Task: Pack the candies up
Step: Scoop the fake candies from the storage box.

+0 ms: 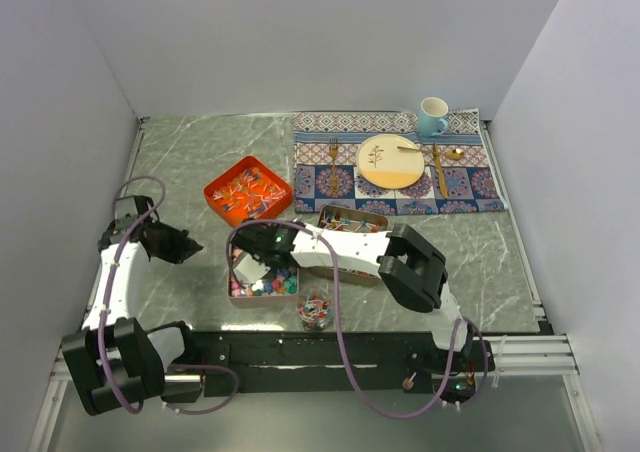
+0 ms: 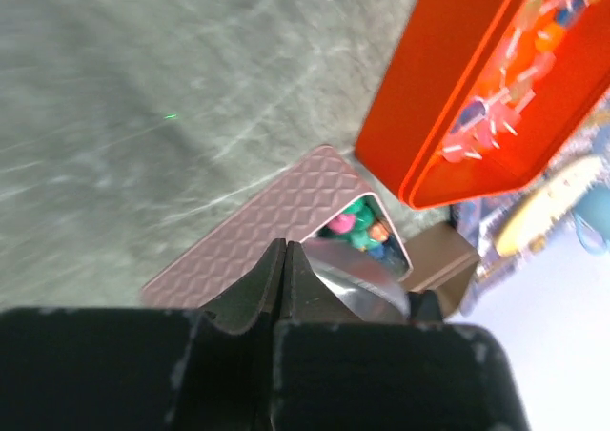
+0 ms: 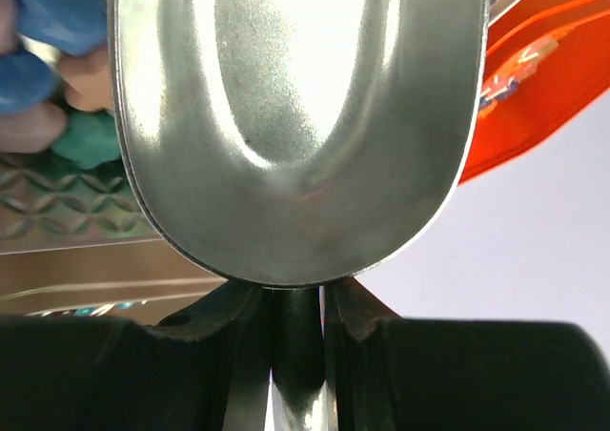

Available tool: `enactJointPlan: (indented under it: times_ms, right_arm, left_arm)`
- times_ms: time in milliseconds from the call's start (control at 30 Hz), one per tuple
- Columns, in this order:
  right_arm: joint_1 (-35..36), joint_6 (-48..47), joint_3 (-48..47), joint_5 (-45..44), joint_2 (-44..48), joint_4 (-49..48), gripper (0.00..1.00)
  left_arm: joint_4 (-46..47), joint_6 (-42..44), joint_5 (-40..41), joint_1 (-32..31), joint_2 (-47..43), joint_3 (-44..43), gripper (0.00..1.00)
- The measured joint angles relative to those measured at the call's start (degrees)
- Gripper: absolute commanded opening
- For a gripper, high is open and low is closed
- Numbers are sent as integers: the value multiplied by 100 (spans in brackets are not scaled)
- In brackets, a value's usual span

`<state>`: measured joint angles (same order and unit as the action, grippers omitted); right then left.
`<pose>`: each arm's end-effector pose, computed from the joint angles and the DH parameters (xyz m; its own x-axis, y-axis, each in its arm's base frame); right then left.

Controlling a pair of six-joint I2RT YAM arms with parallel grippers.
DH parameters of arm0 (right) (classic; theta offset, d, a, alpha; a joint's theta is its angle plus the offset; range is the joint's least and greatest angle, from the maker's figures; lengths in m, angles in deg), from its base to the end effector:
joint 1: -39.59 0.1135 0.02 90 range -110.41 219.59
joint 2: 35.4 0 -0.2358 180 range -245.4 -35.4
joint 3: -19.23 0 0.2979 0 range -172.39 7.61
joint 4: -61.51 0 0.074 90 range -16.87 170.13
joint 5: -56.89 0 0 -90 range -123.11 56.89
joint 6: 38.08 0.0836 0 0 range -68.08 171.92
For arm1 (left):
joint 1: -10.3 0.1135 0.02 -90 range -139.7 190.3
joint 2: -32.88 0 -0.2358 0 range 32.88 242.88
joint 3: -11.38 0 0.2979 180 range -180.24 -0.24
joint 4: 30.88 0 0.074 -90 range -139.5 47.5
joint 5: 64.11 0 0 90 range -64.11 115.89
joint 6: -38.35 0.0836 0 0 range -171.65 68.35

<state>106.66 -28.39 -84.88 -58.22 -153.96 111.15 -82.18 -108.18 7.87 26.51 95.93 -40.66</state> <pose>0.2223 0.4343 0.1116 0.6918 -0.6555 0.3027 -0.4737 -0.7285 -0.4950 0.2731 0.0525 0.1309 -0.3626 -0.9315 -0.0278 -0.7796 0.3195 -0.5387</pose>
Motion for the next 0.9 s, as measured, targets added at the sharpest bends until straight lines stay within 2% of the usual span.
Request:
enactJointPlan:
  times_ms: [100, 200, 300, 333, 400, 533, 567, 767, 900]
  right_arm:
    - [-186, -199, -17, 101, 0, -37, 0]
    - [-378, -428, -20, 122, 0, -107, 0]
    - [-535, -796, -44, 221, 0, -195, 0]
    - [-577, -944, -44, 245, 0, -227, 0]
    - [-636, -1309, 17, 275, 37, -341, 0]
    - [-662, -2155, 688, 286, 503, -765, 0]
    - [-662, -2308, 855, 289, 636, -791, 0]
    - [-417, -2629, 1113, 229, 861, -817, 0]
    - [-289, -2441, 774, 232, 645, -538, 0]
  left_arm:
    - [-481, 72, 304, 2, -140, -155, 1]
    - [-619, 120, 341, 7, -133, 166, 1]
    - [-739, 127, 328, -17, -111, 778, 13]
    - [-828, 131, 323, -55, -83, 905, 21]
    - [-938, 146, 306, -151, -11, 984, 23]
    - [-804, 116, 212, -409, 70, 1012, 3]
    - [-765, 116, 173, -481, 72, 1029, 1]
    - [-551, 111, -52, -780, 225, 1163, 1]
    - [-417, 83, -186, -857, 286, 1244, 1]
